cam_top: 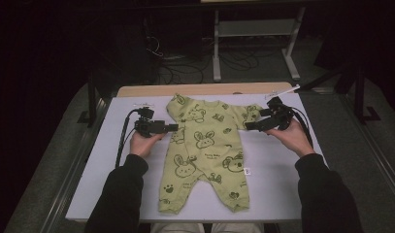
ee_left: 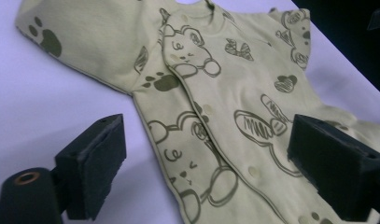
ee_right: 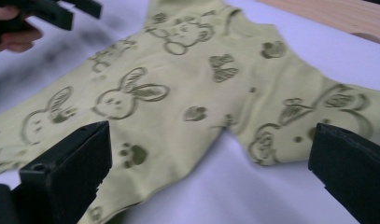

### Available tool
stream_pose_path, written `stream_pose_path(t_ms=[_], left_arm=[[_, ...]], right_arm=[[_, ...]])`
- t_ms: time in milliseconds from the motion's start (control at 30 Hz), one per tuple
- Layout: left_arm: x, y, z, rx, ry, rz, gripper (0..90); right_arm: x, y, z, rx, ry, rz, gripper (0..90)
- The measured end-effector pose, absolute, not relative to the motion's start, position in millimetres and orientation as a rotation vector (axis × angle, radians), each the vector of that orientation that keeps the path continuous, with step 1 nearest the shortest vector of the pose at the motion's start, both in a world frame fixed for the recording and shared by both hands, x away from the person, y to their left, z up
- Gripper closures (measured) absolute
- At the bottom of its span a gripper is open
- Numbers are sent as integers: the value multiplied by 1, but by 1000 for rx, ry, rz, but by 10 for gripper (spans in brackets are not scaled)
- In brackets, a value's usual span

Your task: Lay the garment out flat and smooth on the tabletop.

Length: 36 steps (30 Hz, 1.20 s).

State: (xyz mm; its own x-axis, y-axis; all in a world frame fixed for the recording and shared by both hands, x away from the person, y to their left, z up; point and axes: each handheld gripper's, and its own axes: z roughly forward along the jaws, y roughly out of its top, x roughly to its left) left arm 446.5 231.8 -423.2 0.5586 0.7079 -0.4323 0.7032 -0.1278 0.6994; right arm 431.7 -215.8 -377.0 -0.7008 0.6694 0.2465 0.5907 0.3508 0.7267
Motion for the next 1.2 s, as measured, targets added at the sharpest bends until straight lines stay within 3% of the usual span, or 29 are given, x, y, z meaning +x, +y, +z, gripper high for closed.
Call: stream_pose_path(t_ms=[167, 333, 567, 767, 900, 1200], left_arm=[[452, 233, -432, 1793, 1197, -23, 203], [458, 228, -442, 1797, 1237, -22, 323], [463, 216, -451, 1843, 1283, 6, 411], [465, 207, -451, 1868, 1317, 37, 639], [465, 206, -450, 1893, 1343, 97, 851], [460, 206, -447, 1907, 1337, 192, 879]], right_arm=[[445, -226, -391, 1270, 2431, 1270, 0], [456, -231, -401, 1349, 2350, 1259, 0], [467, -233, -412, 1444, 2242, 1259, 0], [471, -227, -418, 1477, 2223, 1245, 0], [472, -224, -421, 1494, 2219, 1219, 20], [475, -225, -426, 1629, 2129, 1183, 200]])
